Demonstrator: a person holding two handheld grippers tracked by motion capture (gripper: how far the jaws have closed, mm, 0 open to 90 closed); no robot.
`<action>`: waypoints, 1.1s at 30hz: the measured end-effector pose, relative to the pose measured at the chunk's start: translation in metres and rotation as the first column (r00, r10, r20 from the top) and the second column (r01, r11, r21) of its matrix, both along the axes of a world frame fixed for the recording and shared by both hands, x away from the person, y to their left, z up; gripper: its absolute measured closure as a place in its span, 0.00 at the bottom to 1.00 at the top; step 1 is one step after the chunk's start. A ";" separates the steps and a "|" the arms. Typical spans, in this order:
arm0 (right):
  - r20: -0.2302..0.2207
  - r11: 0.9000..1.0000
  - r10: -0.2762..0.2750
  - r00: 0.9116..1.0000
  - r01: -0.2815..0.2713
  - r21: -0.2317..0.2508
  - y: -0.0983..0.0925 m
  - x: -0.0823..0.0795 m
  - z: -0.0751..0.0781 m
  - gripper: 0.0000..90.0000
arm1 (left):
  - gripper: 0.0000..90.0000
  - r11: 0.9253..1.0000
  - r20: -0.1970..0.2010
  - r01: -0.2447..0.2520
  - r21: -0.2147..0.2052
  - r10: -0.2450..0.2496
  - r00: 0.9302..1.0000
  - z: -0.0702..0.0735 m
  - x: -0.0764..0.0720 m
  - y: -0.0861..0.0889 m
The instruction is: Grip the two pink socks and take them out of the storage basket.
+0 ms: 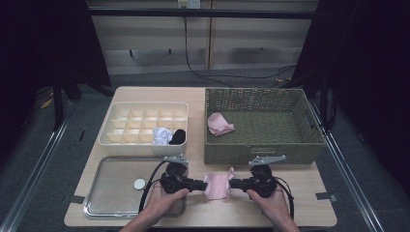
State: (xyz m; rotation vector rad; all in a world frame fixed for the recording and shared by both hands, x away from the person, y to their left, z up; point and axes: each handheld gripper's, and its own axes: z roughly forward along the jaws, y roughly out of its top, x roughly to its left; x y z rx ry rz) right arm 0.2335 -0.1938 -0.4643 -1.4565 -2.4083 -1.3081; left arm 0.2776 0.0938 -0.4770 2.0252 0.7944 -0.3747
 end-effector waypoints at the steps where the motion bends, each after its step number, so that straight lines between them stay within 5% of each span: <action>1: 0.001 1.000 -0.006 1.000 0.006 -0.004 -0.006 -0.002 0.001 1.00 | 0.96 1.000 -0.001 0.000 0.004 0.000 1.000 0.000 0.001 0.001; 5: -0.015 0.996 -0.084 0.996 0.084 -0.024 -0.030 -0.011 -0.006 1.00 | 0.96 0.999 0.005 -0.009 0.032 0.009 1.000 -0.002 0.003 0.004; 13: -0.089 0.989 -0.126 0.988 0.119 -0.083 -0.046 -0.020 -0.017 1.00 | 0.94 0.998 0.002 -0.017 0.062 0.017 1.000 -0.008 0.006 0.006; 15: -0.110 0.988 -0.130 0.985 0.120 -0.094 -0.050 -0.022 -0.020 0.99 | 0.86 0.996 0.018 -0.031 0.081 0.030 0.999 -0.008 0.007 0.006; 21: -0.071 0.984 -0.166 0.984 0.161 -0.072 -0.059 -0.023 -0.014 0.84 | 0.71 0.996 0.016 -0.065 0.056 0.064 0.998 -0.005 0.010 0.008; 27: -0.035 0.979 -0.186 0.982 0.182 -0.086 -0.060 -0.013 -0.010 0.79 | 0.61 0.997 0.028 -0.057 0.061 0.055 0.998 -0.002 0.006 -0.001; 33: -0.046 0.979 -0.176 0.983 0.170 -0.116 -0.051 -0.003 -0.020 0.77 | 0.55 0.996 0.039 -0.051 0.076 0.048 0.998 -0.003 0.005 -0.014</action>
